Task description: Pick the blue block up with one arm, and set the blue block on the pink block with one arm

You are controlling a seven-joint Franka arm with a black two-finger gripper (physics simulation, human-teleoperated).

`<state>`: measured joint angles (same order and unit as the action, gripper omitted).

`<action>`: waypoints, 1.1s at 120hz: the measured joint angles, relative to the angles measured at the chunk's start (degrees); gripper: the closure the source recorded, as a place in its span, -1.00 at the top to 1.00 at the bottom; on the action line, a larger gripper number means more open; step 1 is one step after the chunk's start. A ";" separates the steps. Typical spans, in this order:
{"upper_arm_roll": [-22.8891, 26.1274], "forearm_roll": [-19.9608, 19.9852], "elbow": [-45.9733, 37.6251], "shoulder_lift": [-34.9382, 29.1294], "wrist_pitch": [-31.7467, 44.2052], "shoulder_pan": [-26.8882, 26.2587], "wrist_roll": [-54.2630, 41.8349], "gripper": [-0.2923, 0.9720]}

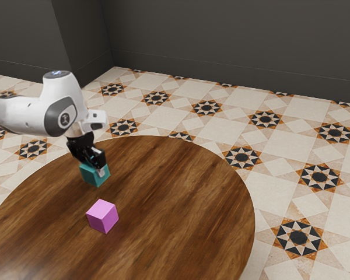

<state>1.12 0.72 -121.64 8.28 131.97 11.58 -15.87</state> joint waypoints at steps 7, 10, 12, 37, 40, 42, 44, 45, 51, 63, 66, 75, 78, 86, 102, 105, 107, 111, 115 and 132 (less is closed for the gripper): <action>1.12 0.58 -2.35 -2.77 -0.24 -0.05 0.27 -0.02; 1.52 0.78 -3.31 -3.93 -0.32 -0.09 0.38 -0.02; 1.72 0.94 -3.91 -4.61 -0.38 -0.16 0.45 -0.02; 4.47 3.33 -9.60 -9.85 -0.75 -0.16 1.28 -0.01; 4.68 3.64 -10.08 -10.18 -0.77 -0.29 1.40 -0.01; 4.79 3.94 -10.55 -10.57 -0.78 -0.38 1.47 -0.01; 4.88 4.21 -10.98 -10.97 -0.79 -0.49 1.54 -0.01; 4.92 4.34 -11.18 -11.17 -0.80 -0.53 1.58 -0.01; 5.35 4.92 -12.18 -12.19 -0.83 -0.48 1.79 -0.01; 5.79 5.62 -13.87 -13.21 -0.85 -0.14 2.26 -0.01; 5.83 5.71 -14.08 -13.32 -0.85 -0.05 2.37 -0.01; 6.23 5.93 -14.66 -13.76 -0.85 0.23 2.70 -0.01; 6.34 5.98 -14.88 -13.92 -0.85 0.18 2.82 -0.01; 6.53 6.09 -15.37 -14.29 -0.85 0.06 3.12 -0.01; 6.86 6.50 -16.61 -15.59 -0.81 0.17 3.64 -0.01; 6.97 6.55 -16.73 -15.72 -0.80 0.14 3.74 -0.01; 7.04 6.58 -16.84 -15.83 -0.80 0.13 3.81 -0.01; 7.12 6.69 -17.14 -16.14 -0.79 0.09 3.93 -0.01; 7.17 6.80 -17.44 -16.40 -0.78 0.08 4.06 -0.01; 7.80 7.10 -18.04 -16.88 -0.70 0.11 4.53 -0.01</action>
<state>8.93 7.82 -139.68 -8.60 131.27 11.69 -11.33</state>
